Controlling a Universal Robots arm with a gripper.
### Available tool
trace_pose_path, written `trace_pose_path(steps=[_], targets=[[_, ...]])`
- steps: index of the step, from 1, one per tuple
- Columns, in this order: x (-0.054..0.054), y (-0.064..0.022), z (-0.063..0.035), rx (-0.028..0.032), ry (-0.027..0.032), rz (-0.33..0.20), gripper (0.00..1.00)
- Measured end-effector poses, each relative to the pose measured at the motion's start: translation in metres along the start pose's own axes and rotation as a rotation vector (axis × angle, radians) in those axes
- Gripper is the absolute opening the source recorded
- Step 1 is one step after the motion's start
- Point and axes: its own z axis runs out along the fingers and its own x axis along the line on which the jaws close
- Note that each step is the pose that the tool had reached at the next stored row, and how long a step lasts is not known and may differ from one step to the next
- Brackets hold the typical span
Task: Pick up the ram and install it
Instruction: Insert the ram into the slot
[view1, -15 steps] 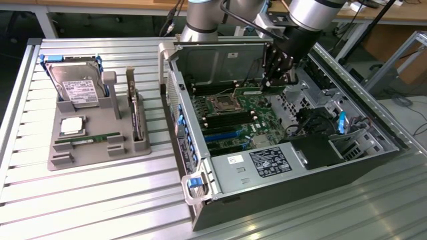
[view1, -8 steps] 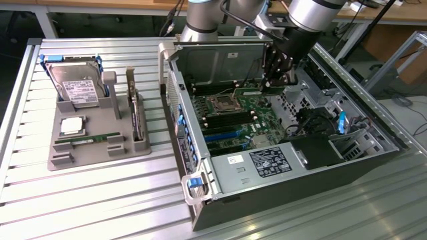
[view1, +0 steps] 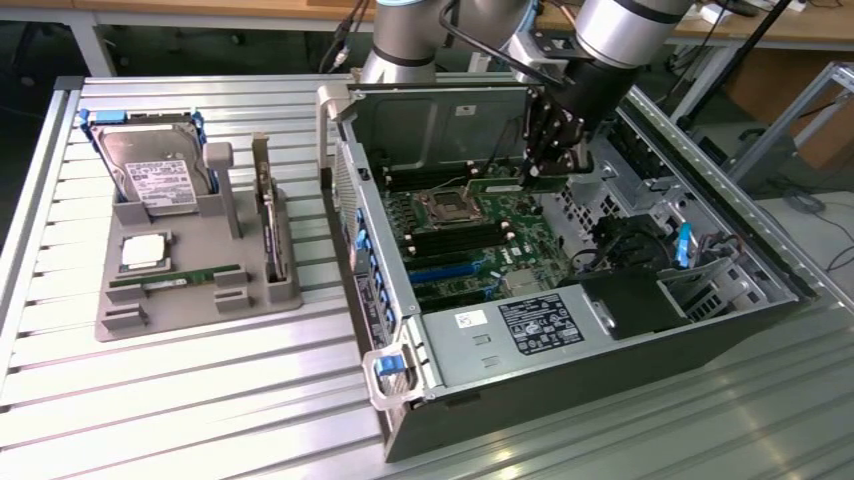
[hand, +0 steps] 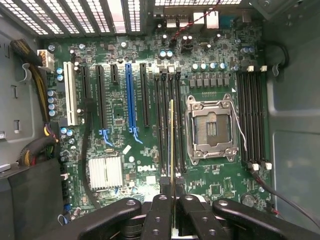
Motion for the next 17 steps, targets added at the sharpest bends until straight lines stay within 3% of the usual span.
trace_pose_path(steps=[17], targets=[[0.0006, -0.0005, 0.0077, 0.0001, 0.0000, 0.000, 0.12]])
